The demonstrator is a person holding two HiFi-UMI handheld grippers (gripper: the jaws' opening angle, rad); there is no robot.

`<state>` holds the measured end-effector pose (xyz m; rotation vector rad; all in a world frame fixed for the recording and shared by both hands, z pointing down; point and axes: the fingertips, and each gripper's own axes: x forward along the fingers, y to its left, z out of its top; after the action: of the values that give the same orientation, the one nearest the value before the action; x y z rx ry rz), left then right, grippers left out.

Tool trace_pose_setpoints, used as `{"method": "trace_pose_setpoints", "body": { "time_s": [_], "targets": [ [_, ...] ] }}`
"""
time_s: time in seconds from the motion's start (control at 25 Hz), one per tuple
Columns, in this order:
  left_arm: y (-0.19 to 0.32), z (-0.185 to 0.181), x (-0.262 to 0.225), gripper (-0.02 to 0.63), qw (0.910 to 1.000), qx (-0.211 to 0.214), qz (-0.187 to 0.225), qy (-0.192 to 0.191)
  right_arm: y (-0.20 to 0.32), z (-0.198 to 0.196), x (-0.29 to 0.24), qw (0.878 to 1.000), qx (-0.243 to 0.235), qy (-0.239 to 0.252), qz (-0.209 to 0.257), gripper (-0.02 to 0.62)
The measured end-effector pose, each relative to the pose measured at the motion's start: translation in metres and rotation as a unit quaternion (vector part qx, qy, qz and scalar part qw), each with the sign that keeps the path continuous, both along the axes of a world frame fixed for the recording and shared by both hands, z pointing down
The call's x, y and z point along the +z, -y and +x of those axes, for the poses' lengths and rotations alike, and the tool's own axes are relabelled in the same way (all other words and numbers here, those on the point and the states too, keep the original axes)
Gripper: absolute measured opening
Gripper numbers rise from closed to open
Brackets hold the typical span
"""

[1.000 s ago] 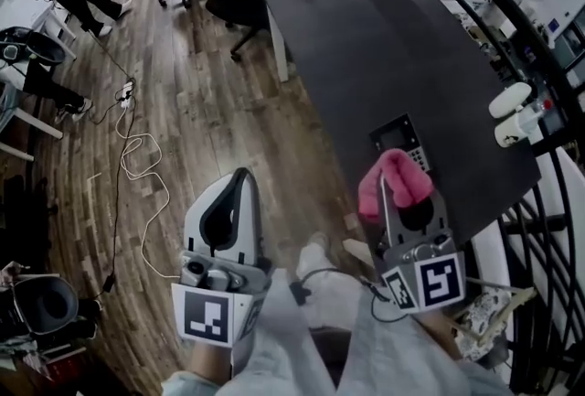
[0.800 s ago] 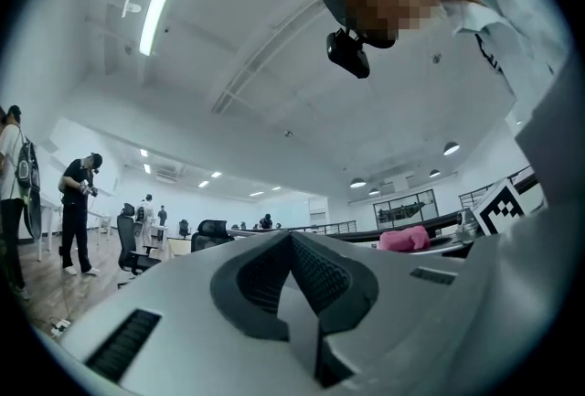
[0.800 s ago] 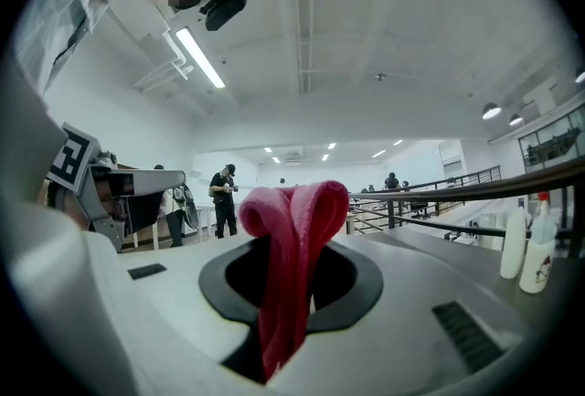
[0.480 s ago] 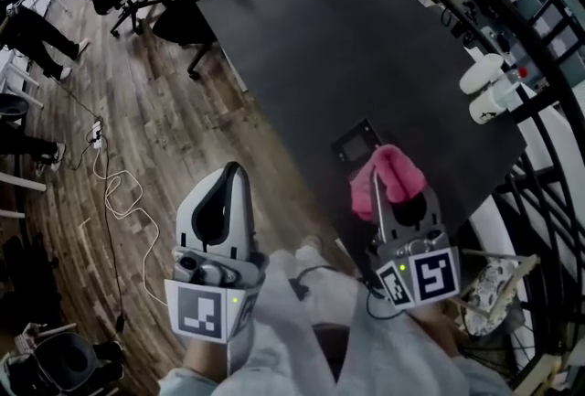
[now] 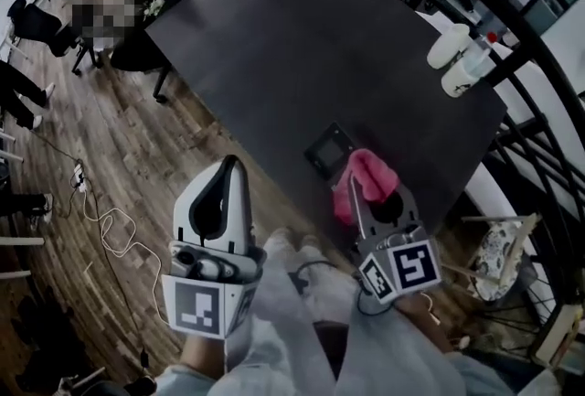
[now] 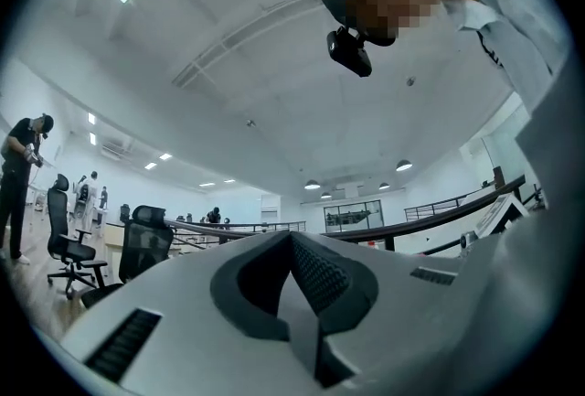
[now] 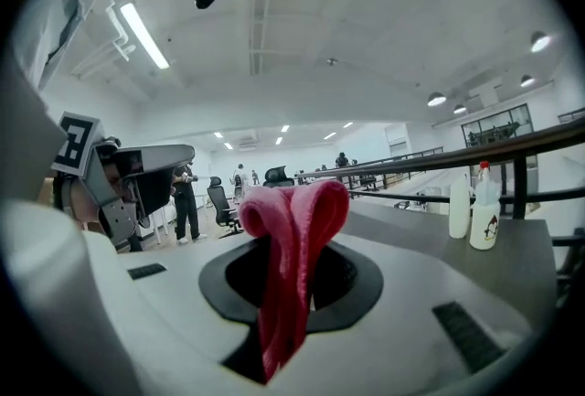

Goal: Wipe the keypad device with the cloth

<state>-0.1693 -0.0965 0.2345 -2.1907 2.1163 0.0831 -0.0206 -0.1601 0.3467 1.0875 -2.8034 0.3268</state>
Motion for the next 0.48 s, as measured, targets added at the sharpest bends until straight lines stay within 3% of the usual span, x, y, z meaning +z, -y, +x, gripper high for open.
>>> {"method": "trace_pose_setpoints", "body": {
  "time_s": [0.16,0.48],
  "targets": [
    [0.011,-0.004,-0.001,0.003,0.9998,0.022,0.001,0.001,0.002,-0.009,0.022,0.999,0.017,-0.013,-0.026,0.071],
    [0.020,-0.037,0.018,0.003,0.9994,0.023,-0.023,-0.007,0.013,-0.049,0.089,0.995,0.029,-0.058,-0.072,0.072]
  ]
}}
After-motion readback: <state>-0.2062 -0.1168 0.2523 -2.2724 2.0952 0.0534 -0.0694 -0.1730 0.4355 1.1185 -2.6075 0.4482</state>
